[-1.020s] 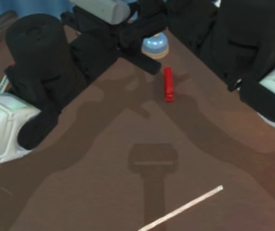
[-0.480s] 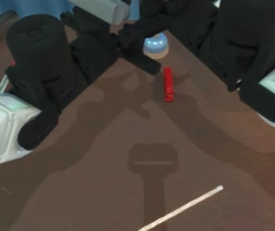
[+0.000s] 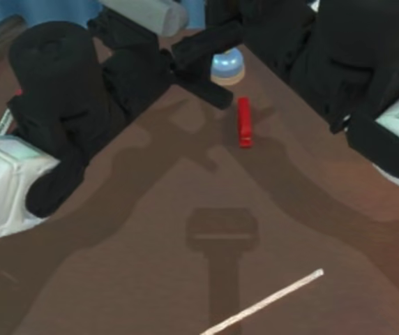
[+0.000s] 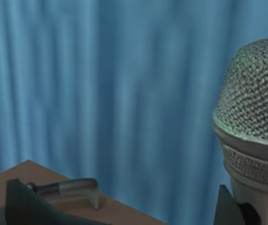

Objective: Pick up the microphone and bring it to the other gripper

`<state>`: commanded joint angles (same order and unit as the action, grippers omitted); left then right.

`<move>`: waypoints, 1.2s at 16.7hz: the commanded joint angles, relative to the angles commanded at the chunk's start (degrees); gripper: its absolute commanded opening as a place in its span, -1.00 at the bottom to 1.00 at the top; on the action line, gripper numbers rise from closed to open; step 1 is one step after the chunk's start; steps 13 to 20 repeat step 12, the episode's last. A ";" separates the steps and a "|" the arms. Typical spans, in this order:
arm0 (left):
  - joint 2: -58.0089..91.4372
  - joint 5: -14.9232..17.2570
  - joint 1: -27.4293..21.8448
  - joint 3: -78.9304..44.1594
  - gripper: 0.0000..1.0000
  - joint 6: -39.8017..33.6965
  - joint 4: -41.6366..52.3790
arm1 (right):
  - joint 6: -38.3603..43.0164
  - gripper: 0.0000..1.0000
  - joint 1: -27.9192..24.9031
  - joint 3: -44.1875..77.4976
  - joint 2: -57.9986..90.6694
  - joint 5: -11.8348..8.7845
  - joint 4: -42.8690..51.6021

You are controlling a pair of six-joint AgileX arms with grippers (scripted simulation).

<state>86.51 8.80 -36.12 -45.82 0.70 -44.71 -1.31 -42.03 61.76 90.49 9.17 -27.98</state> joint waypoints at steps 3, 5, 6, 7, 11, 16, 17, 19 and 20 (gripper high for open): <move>-0.39 -1.76 2.48 1.59 1.00 0.64 0.28 | -0.50 -1.00 0.21 -0.06 -1.67 0.28 -0.24; -3.77 -1.50 3.28 4.47 1.00 0.62 0.93 | -0.30 -1.00 1.44 -1.38 -3.22 -1.20 -0.20; -6.25 -1.31 3.75 6.34 1.00 0.60 1.34 | -0.23 -1.00 2.29 -2.29 -4.21 -2.15 -0.14; -8.93 -1.05 4.20 8.32 1.00 0.58 1.78 | -0.21 -1.00 3.10 -3.18 -5.13 -3.09 -0.06; -15.88 -0.13 5.41 14.22 1.00 0.52 2.92 | -0.47 -1.00 5.87 -6.07 -8.06 -6.02 0.18; -16.11 -0.09 5.45 14.43 1.00 0.52 2.95 | -0.50 -1.00 6.01 -6.20 -8.19 -6.14 0.19; -16.11 -0.09 5.45 14.43 1.00 0.52 2.95 | -0.50 -1.00 6.01 -6.20 -8.19 -6.14 0.19; -16.11 -0.09 5.45 14.43 1.00 0.52 2.95 | -0.50 -1.00 6.01 -6.20 -8.19 -6.14 0.19; -16.11 -0.09 5.45 14.43 1.00 0.52 2.95 | -0.50 -1.00 6.01 -6.20 -8.19 -6.14 0.19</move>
